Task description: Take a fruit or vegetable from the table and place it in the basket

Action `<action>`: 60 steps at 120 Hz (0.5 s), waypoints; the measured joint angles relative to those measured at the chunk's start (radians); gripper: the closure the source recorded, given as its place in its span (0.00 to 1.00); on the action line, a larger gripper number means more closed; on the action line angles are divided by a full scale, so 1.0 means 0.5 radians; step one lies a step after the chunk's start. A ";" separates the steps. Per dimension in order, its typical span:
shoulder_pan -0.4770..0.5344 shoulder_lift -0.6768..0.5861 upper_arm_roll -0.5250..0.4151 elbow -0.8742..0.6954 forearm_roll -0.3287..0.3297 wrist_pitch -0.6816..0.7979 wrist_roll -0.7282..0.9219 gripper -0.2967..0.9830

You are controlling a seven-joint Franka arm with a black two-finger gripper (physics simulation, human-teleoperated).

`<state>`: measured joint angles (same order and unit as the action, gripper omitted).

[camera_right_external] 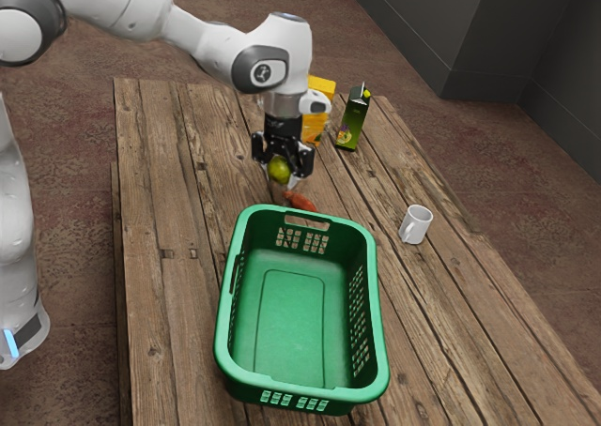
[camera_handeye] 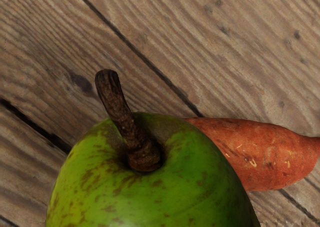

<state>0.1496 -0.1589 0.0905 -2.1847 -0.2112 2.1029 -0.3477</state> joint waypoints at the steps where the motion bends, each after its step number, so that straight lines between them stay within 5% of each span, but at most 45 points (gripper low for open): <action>1: -0.001 -0.018 0.000 0.001 0.001 0.000 -0.002 0.55; 32: -0.412 -0.508 -0.024 -0.038 0.009 -0.023 -0.169 0.56; 60: -0.579 -0.654 -0.365 -0.083 -0.014 -0.043 -0.436 0.56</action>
<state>-0.1397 -0.4858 -0.0919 -2.2262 -0.2184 2.0813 -0.5658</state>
